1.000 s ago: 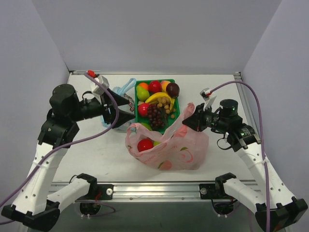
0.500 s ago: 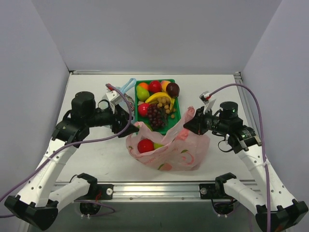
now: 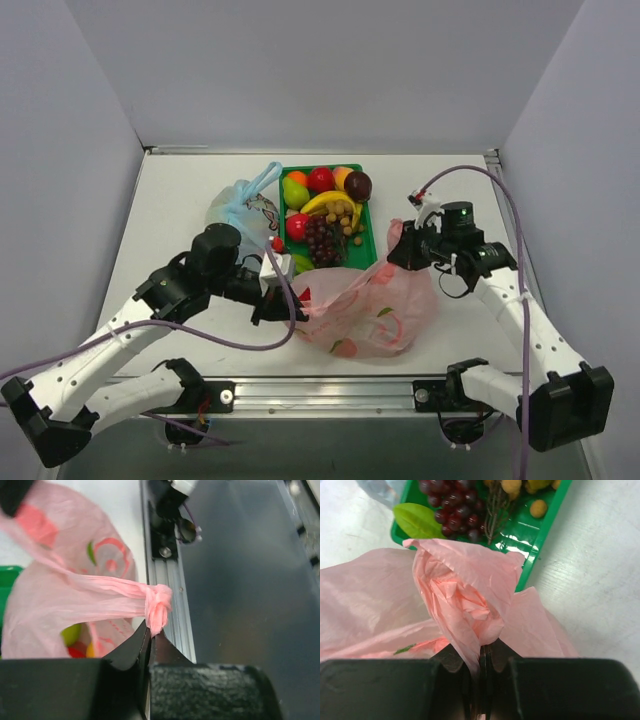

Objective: Place the fake fruits into the plastic bag and tie a complex knot

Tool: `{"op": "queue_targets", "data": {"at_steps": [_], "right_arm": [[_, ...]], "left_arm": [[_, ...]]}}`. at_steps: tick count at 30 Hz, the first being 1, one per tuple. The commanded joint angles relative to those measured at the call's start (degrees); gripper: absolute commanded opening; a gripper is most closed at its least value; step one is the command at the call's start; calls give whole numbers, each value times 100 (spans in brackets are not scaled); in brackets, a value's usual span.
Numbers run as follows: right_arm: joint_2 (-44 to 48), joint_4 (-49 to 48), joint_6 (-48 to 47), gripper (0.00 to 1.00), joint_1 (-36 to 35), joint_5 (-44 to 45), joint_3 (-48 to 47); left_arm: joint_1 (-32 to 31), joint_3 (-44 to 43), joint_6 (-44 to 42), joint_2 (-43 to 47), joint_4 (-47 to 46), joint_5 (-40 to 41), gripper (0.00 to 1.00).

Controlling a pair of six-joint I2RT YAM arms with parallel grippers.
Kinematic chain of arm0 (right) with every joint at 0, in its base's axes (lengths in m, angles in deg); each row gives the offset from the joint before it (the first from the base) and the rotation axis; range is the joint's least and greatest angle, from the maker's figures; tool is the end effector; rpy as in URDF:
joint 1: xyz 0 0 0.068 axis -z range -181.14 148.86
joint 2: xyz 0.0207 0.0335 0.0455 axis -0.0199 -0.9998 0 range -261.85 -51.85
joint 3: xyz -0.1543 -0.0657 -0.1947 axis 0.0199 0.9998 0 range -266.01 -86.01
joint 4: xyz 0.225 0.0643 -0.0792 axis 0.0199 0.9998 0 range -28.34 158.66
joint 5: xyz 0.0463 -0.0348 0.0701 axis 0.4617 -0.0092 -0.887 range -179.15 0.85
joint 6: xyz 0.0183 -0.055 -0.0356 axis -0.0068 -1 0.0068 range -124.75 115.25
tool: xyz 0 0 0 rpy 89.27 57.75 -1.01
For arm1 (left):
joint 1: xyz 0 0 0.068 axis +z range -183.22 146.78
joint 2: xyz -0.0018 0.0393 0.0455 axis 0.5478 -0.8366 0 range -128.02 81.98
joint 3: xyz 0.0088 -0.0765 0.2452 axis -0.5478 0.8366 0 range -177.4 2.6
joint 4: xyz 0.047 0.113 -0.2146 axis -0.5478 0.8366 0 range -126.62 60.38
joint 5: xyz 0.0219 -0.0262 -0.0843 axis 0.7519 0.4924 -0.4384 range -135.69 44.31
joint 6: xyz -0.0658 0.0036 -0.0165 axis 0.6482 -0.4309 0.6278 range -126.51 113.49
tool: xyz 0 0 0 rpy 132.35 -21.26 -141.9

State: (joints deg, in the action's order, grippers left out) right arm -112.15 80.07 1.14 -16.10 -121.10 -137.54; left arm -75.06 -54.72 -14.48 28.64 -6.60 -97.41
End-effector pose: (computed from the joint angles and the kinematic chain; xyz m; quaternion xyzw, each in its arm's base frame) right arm 0.2249 0.0900 0.2979 -0.2079 0.8066 0.3216 0.4503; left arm 0.1159 -0.1614 0.3406 0.5309 0.5951 -0.4928 0.3481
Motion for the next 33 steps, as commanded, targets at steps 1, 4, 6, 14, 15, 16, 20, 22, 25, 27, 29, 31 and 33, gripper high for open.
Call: {"op": "queue_targets", "data": {"at_steps": [1, 4, 6, 14, 15, 16, 20, 22, 25, 27, 29, 31, 33], "right_arm": [[-560, -84, 8, 0, 37, 408, -41], [-1018, -92, 131, 0, 28, 539, -94], [-1186, -119, 184, 0, 37, 601, -86], [-1784, -259, 237, 0, 125, 988, -7], [-1854, -259, 246, 0, 169, 1014, 2], [-1994, -251, 255, 0, 186, 1032, 2], [-2293, -294, 325, 0, 309, 1067, 46], [-2443, -330, 369, 0, 371, 1085, 81], [-2610, -417, 439, 0, 424, 1076, 90], [-2654, -444, 474, 0, 433, 1050, 55], [-2628, -426, 501, 0, 459, 875, -50], [-2393, -330, 492, 0, 468, 690, -207], [-2155, -181, 387, 0, 450, 365, -313]], "left_arm": [[-700, 10, -1090, -211, 222, -67, 0], [-1429, 89, -2162, -554, 697, 425, 0], [-1703, 229, -2709, -861, 934, 688, 0], [-2021, 994, -4088, -2029, 1076, 1006, 0], [-2021, 1056, -4168, -2092, 1024, 1006, 0], [-2012, 1187, -4230, -2145, 989, 998, 0], [-1985, 1451, -4555, -2452, 813, 919, 0], [-2003, 1469, -4547, -2575, 724, 988, 0], [-1898, 1259, -4582, -2857, 847, 910, 0], [-1880, 1127, -4705, -3024, 1040, 840, 0], [-1889, 1057, -4732, -3024, 1128, 743, 0], [-1915, 741, -4574, -2902, 1286, 481, 0], [-1933, 277, -4232, -2648, 1348, 304, 0]]}}
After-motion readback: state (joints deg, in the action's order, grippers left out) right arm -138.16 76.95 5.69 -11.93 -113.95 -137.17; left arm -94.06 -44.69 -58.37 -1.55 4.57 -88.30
